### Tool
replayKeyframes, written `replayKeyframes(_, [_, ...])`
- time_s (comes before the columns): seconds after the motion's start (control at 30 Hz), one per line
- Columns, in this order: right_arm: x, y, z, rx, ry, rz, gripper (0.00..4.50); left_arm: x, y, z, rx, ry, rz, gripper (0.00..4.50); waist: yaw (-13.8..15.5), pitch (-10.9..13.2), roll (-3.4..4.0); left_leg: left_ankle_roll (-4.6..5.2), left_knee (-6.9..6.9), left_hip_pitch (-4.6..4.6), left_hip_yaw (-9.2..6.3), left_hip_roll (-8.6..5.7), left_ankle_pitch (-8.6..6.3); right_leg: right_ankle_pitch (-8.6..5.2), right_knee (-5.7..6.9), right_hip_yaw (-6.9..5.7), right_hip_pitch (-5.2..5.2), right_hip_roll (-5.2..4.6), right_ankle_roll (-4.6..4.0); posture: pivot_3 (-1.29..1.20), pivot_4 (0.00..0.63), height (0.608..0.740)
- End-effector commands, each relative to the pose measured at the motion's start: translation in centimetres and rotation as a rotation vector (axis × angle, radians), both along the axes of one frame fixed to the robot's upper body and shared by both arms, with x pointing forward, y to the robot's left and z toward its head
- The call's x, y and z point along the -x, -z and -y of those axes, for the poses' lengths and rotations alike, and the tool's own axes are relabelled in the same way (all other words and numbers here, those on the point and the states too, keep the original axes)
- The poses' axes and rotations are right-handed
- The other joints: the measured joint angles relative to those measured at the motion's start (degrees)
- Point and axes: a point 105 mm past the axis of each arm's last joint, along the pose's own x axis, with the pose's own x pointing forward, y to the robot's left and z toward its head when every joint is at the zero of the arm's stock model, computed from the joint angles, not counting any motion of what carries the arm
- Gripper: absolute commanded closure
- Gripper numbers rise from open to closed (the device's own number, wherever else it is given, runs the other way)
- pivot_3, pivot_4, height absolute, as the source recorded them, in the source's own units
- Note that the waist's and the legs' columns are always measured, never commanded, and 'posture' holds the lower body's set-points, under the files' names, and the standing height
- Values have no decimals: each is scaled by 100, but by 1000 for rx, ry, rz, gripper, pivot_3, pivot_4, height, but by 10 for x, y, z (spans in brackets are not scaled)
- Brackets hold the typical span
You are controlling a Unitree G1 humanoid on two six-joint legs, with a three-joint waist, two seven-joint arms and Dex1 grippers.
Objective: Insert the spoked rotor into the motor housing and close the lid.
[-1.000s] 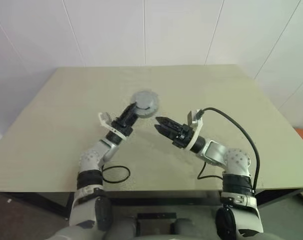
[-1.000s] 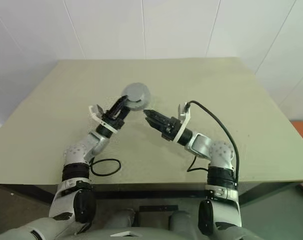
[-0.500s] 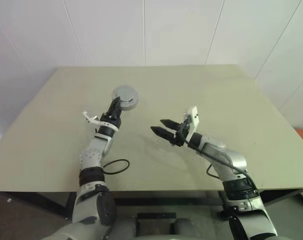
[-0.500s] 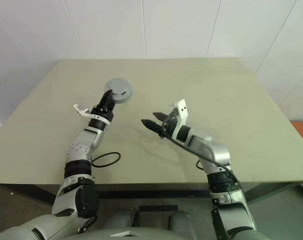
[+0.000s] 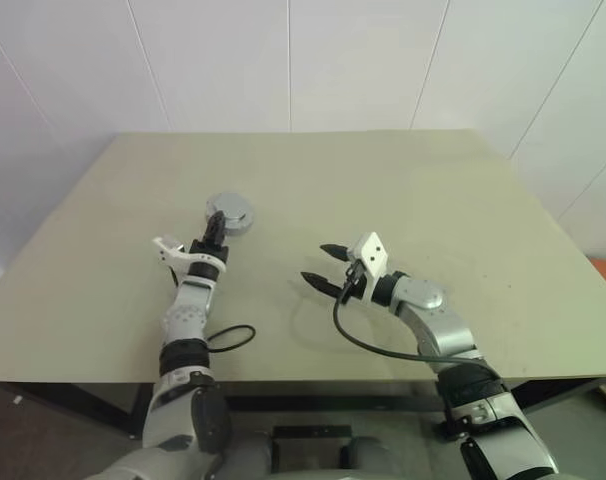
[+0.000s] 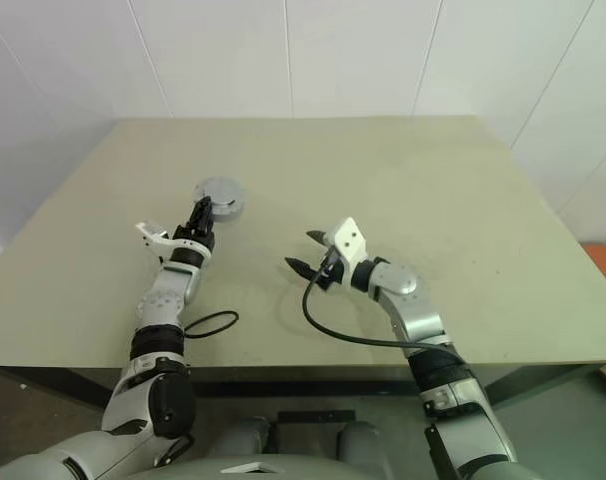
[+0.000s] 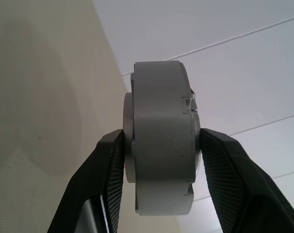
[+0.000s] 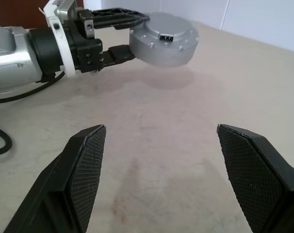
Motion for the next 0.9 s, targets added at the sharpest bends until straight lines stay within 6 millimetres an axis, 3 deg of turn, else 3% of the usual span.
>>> replayKeyframes(0.03, [-1, -12, -4, -19, -14, 46, 655, -10, -26, -12, -66, -67, 74, 2390, 0, 0, 0, 0, 0, 0, -1, 0, 0, 0, 0, 0, 0, 0, 0, 0, 0, 740])
replayKeyframes(0.37, [1, -10, -4, -11, -24, 32, 655, -12, -10, -62, -269, -337, -64, 2390, -4, -1, -2, -1, 10, 3, -5, 0, 1, 8, 13, 0, 0, 2, 13, 0, 0, 740])
replayKeyframes(0.77, [0, -11, -2, -3, -30, 28, 655, -7, 2, -74, -328, -420, -136, 2390, -25, -4, -8, -1, 20, 17, -5, 0, 1, 12, 29, 1, 12, 4, 17, 0, 0, 740])
replayKeyframes(0.9, [-1, -9, -1, 3, -29, 26, 655, -6, 11, -67, -354, -403, -170, 1129, -8, -5, -9, -2, 22, 22, -5, 1, 2, 12, 37, 3, 13, 5, 17, 0, 0, 740])
